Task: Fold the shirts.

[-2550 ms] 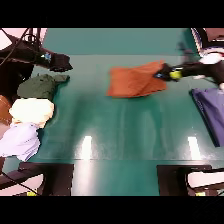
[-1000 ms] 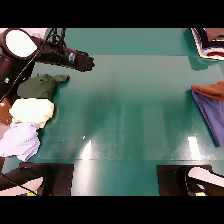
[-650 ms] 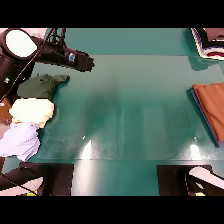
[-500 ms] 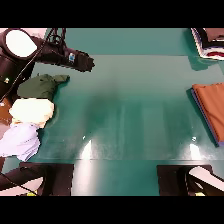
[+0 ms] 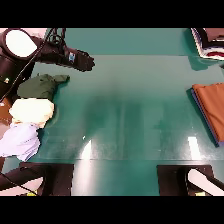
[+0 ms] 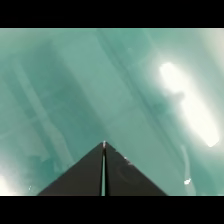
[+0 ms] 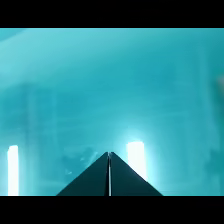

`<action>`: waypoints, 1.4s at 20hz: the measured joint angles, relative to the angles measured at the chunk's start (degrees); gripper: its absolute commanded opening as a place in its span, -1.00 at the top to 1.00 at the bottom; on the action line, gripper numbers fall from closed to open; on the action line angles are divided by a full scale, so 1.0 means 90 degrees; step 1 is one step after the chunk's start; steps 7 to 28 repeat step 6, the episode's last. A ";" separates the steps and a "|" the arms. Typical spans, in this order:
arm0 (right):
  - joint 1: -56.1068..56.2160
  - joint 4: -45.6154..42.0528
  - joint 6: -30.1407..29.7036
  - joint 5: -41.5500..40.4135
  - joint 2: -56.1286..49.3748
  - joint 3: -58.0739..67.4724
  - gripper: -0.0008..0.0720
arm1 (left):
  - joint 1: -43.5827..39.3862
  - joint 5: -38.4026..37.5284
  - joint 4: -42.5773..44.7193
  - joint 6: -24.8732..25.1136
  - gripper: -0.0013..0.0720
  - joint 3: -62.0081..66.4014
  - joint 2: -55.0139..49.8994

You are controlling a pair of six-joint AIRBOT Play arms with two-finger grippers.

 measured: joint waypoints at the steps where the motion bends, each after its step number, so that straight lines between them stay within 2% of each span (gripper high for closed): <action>1: 0.0369 0.0041 -0.0044 -0.0126 0.0000 0.0010 0.93 | 0.0000 0.0017 -0.0002 0.0002 0.89 -0.0002 0.0000; 6: 0.1486 0.0114 -0.0168 -0.0573 0.0000 0.0024 0.93 | 0.0000 0.0061 -0.0007 0.0002 0.89 0.0000 0.0000; 28: 0.1486 0.0114 -0.0168 -0.0573 0.0000 0.0024 0.93 | 0.0000 0.0061 -0.0007 0.0002 0.89 0.0000 0.0000</action>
